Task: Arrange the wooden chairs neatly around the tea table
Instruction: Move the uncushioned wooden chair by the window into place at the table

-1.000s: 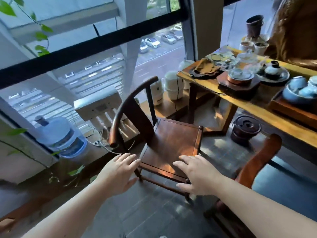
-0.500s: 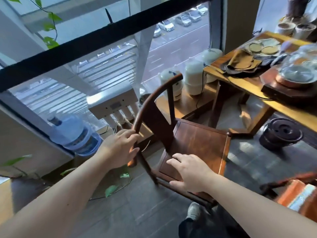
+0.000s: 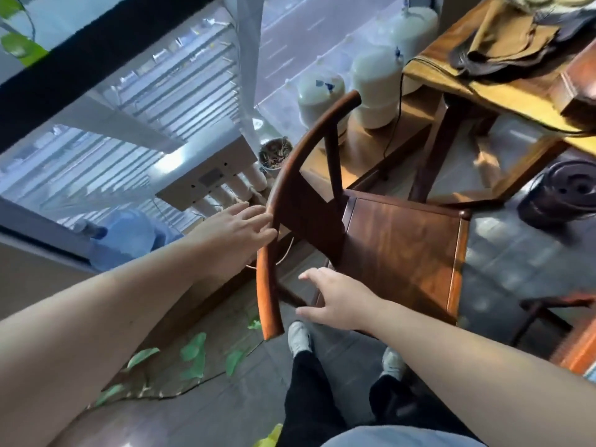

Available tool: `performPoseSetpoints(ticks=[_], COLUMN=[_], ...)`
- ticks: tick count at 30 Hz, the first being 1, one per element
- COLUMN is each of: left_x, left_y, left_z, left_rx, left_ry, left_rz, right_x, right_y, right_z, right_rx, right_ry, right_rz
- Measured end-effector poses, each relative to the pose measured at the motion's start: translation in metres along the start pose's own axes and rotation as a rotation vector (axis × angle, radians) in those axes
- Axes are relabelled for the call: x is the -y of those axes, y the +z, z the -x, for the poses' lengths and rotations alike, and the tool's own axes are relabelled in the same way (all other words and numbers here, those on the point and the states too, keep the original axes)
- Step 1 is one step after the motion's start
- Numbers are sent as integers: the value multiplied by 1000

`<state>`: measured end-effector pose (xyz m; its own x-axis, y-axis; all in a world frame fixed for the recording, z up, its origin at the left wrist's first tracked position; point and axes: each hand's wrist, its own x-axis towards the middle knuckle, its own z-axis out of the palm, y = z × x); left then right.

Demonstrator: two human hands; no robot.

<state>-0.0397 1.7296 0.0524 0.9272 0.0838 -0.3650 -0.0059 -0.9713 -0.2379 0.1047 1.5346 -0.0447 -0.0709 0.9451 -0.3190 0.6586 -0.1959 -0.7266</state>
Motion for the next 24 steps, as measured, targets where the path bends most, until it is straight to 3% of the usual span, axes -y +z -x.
performPoseSetpoints(ticks=[9,15,20,22,24], left_x=[59,101,105,105,109], left_y=[27,41,39,38,41], left_z=[-67,-103,-138,-148,-156], left_rx=[72,104,70,67,24], left_ry=[361,389,400,391,420], left_rz=[-175,-237,-340,-372,-399], right_x=[45,67,73,75,76], right_y=[22,39,40,37,37], right_z=[-76,-111,-117,-123,-136], right_rx=[-85,-103,-211,-233,-190], right_ry=[337,596,639,682,847], right_rz=[-60,-439,-1031,-1053,-957])
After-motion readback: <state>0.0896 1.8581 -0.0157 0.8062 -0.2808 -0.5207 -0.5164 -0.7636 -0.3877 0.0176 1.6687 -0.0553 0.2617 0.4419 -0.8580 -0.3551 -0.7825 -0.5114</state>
